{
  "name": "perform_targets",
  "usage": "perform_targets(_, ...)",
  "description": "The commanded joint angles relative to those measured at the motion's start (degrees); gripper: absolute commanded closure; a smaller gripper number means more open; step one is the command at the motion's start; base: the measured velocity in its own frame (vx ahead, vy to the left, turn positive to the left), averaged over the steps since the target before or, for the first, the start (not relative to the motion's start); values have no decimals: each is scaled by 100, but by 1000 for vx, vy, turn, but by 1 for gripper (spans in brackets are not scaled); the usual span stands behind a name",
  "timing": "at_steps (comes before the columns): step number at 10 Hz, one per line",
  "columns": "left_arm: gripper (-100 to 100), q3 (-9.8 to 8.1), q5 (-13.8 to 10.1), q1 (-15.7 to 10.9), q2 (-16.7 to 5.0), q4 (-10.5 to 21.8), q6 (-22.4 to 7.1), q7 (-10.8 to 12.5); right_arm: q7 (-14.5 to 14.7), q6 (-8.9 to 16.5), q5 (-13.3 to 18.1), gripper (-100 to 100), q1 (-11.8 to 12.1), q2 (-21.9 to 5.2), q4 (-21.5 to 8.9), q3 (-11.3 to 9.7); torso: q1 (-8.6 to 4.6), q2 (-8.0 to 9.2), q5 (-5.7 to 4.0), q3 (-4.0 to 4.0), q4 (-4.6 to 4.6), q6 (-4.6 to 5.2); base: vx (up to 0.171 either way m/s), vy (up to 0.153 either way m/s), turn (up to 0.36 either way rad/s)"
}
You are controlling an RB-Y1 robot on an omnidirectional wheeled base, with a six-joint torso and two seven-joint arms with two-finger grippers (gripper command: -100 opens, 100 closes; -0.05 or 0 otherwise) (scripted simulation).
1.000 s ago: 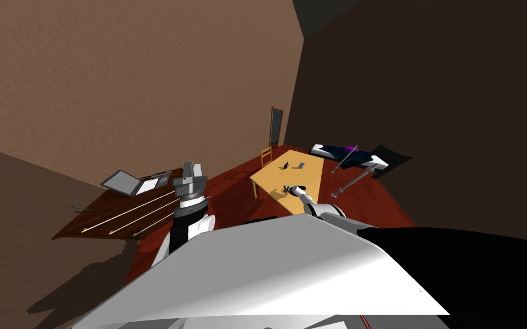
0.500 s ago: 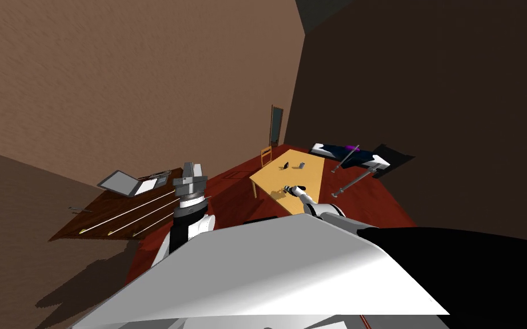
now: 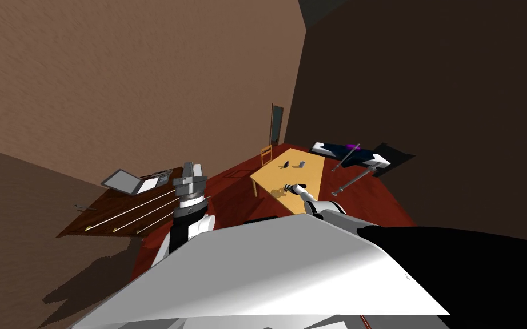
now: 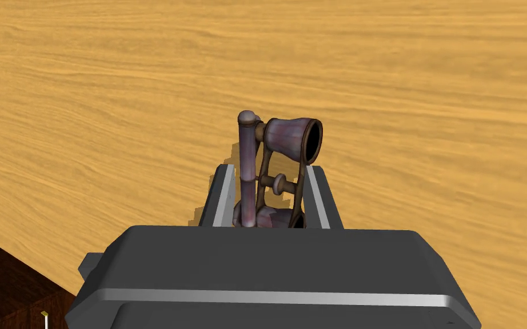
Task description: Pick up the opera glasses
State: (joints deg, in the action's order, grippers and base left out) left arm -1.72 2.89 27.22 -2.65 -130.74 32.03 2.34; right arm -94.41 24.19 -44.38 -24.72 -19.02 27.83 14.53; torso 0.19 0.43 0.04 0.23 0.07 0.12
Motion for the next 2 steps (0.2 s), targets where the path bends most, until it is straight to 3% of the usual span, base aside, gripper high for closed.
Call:
perform_targets(1,0,0,0,0,0,0,0,0,0,0,0,100,0,0,0,0,0,0,0,0,0,0,-51,30,-10)
perform_targets(2,0,0,0,1,0,0,0,0,7,14,-11,0,-7,-11,-11,0,-6,-14,-1,-6,-2,-2,-10,5,-2)
